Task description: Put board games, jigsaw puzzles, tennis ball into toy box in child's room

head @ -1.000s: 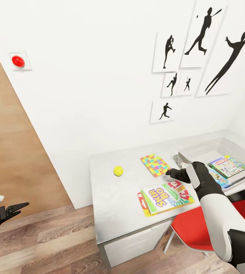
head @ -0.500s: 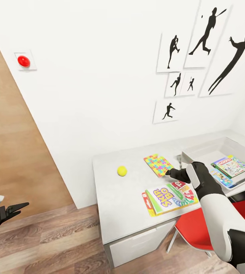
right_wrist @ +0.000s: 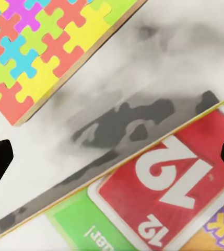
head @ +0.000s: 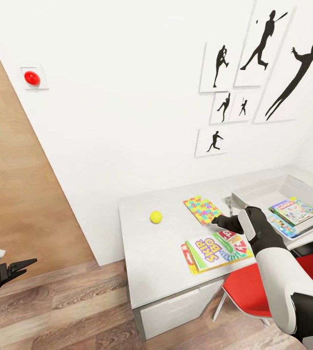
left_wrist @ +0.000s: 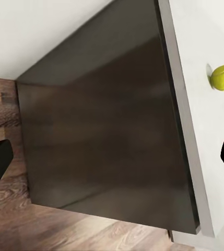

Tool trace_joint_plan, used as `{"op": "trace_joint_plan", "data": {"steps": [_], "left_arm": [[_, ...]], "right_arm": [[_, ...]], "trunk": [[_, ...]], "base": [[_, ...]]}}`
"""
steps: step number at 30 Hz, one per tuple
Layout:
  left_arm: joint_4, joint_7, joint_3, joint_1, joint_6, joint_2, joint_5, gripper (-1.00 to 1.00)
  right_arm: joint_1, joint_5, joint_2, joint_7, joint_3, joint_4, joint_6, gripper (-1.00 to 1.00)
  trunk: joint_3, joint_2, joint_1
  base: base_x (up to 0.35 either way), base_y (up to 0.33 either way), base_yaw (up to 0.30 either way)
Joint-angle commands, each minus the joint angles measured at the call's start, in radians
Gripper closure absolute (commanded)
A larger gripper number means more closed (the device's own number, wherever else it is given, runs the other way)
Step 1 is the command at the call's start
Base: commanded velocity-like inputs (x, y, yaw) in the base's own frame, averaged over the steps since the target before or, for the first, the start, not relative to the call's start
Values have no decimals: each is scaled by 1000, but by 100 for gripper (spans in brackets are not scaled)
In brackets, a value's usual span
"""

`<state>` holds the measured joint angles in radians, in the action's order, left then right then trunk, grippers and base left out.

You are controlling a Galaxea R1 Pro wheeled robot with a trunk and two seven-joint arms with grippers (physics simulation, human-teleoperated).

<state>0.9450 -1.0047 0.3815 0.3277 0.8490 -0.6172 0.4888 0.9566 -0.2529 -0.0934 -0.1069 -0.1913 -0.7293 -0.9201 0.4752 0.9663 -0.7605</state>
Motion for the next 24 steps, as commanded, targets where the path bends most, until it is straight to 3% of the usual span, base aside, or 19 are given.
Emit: {"op": "trace_joint_plan", "data": {"steps": [1, 13, 24], "left_arm": [[0, -2, 0, 1, 5, 0, 2, -100], [0, -2, 2, 1, 5, 0, 2, -100], [0, -2, 1, 1, 5, 0, 2, -100]], "right_arm": [[1, -11, 0, -10, 0, -1, -3, -100], [1, -11, 0, -10, 0, -1, -3, -100], [1, -11, 0, -10, 0, -1, -3, -100]], "trunk": [[1, 1, 0], [1, 1, 0], [1, 1, 0]], "base": [[-14, -33, 0], [-4, -132, 0], [0, -43, 0]]}}
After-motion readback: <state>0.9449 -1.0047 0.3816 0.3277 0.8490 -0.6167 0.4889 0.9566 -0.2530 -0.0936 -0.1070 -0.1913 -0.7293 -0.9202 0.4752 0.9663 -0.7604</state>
